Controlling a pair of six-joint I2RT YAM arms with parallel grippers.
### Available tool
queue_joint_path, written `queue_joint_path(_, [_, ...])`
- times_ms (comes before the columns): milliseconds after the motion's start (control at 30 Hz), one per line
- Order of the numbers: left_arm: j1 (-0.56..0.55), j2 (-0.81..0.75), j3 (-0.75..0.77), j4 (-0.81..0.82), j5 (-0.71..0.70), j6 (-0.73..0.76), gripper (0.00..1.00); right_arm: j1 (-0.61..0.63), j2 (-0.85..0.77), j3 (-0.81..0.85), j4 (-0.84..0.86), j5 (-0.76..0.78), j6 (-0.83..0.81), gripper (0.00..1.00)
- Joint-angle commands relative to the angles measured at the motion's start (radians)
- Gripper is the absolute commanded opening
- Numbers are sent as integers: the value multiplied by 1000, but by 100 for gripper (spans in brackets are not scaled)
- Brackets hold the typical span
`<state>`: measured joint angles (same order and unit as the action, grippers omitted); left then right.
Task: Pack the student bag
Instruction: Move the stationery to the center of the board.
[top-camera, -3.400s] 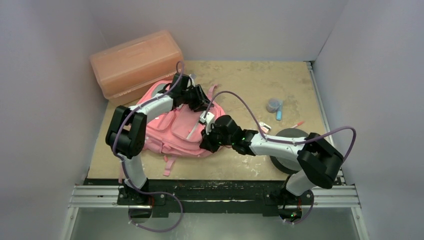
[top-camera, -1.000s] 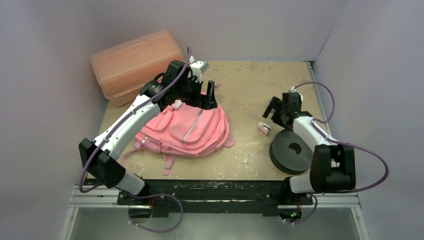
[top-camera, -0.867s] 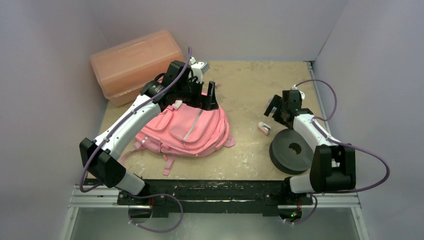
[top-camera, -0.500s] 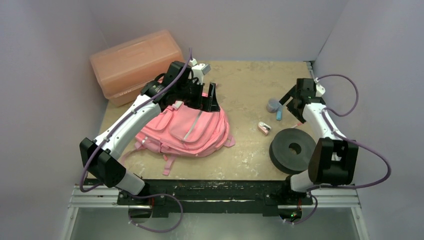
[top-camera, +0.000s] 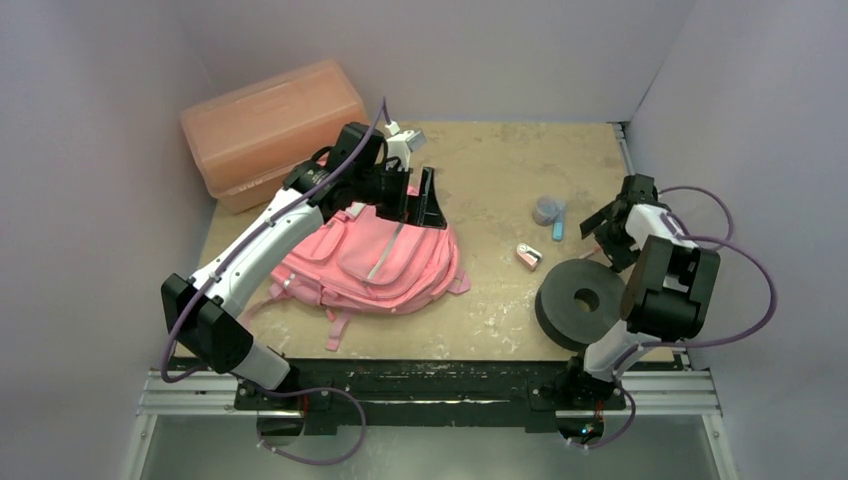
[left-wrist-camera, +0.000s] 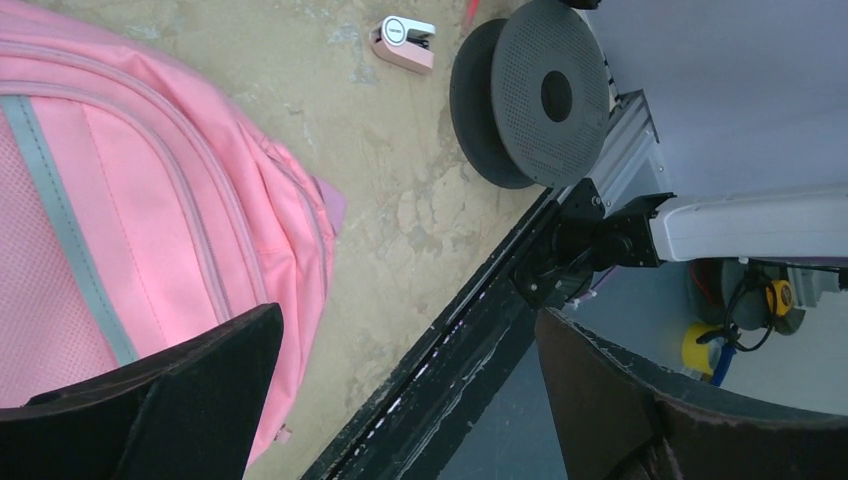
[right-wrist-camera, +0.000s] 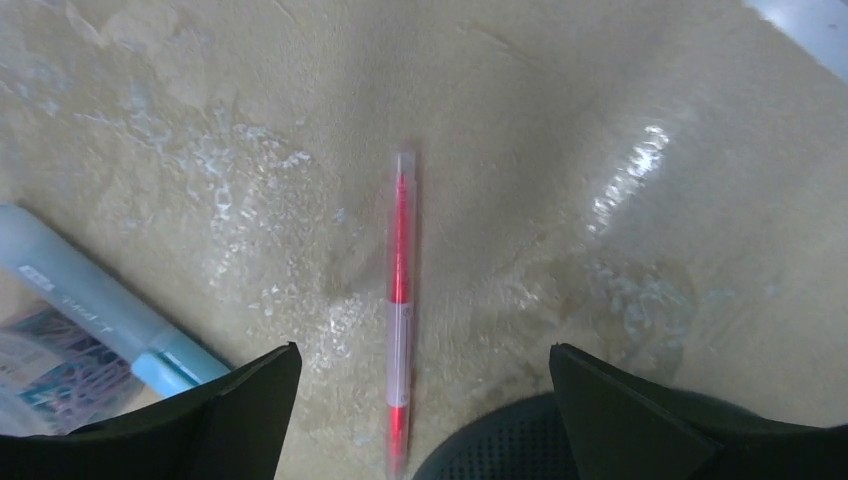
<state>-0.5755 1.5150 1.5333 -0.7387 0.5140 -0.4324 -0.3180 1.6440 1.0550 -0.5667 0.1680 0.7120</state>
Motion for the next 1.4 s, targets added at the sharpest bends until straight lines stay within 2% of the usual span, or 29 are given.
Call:
queue_joint_path(0, [2,14,21,40,72,-18,98,10,96,50,-30,-103,-53,99])
queue_joint_path(100, [2,27,29,28,68,-12,98,25,117,51,-32,-149,-64,99])
queue_joint_path(200, [9,35,19,54,123,-37,98,42,128,71,-36,-164,-94,99])
queue_joint_path(467, [22,46,25,45,145,-46,98,93,191,193,-16,-274,-128,99])
queue_joint_path(667, [21,26,21,50,136,-39,98,170,220,279,-15,-356,-123,91])
queue_joint_path(800, [21,21,21,51,135,-37,98,188,192,289,-29,-335,-125,90])
queue_joint_path(933, [19,19,19,53,136,-37,98,188,153,283,-48,-233,-138,89])
queue_joint_path(1100, [19,22,19,50,136,-35,98,182,89,211,-12,-131,-67,88])
queue_joint_path(1267, [14,36,15,56,136,-37,98,173,47,152,80,-120,5,80])
queue_joint_path(1367, [6,46,14,51,122,-31,98,172,59,151,102,-105,79,66])
